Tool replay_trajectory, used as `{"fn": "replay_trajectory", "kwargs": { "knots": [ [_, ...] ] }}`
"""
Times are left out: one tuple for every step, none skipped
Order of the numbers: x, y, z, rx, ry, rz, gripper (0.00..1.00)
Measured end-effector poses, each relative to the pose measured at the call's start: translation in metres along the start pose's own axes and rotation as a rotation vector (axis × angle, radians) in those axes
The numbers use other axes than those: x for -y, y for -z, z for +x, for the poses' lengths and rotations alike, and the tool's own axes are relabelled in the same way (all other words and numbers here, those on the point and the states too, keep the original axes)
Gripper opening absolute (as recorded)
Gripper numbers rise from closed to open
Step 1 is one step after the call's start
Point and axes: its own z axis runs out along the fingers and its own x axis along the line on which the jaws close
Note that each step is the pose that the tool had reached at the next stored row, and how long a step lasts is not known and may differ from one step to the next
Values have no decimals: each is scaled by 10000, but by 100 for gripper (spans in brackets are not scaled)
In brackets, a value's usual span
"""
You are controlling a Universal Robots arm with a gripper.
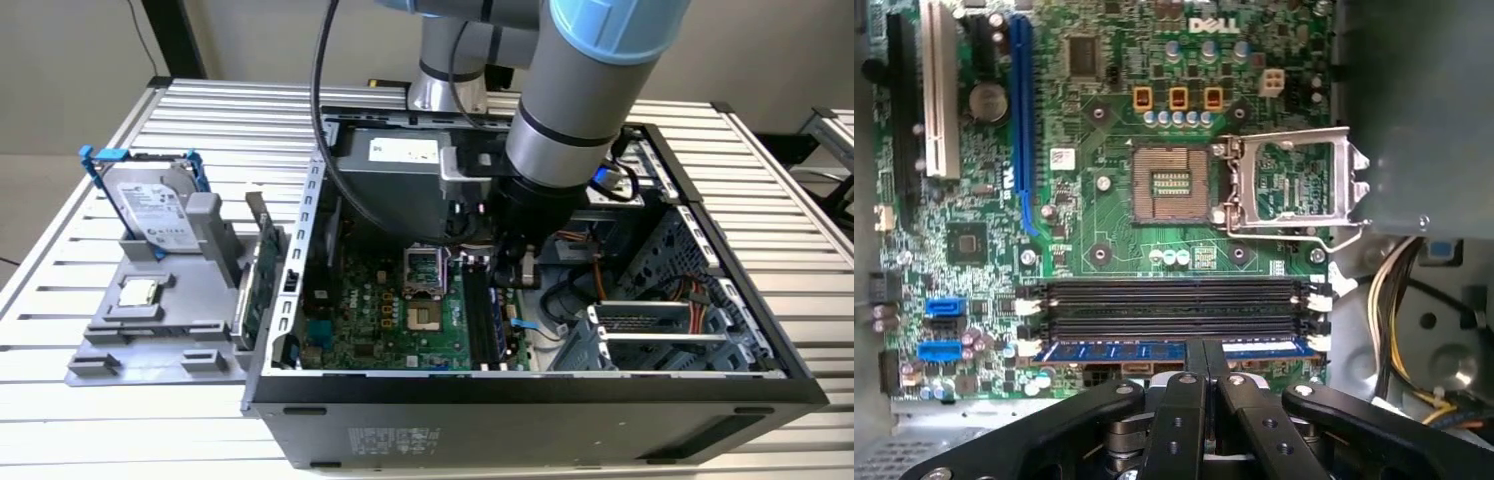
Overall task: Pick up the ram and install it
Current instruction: 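Press down the ram until it locks into place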
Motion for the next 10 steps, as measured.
{"fn": "replay_trajectory", "kwargs": {
  "knots": [
    [0, -1, 1, -5, 129, -3, 0],
    [0, -4, 3, -8, 250, -5, 0],
    [1, -5, 7, -13, 351, -8, 0],
    [1, -6, 13, -16, 422, -9, 0],
    [1, -7, 22, -18, 482, -10, 0],
    [1, -7, 32, -21, 543, -11, 0],
    [1, -7, 42, -24, 605, 2, 0],
    [1, -7, 53, -28, 656, 40, 0],
    [1, -7, 61, -30, 694, 116, 0],
    [2, -6, 63, -35, 718, 225, 0]
  ]
}}
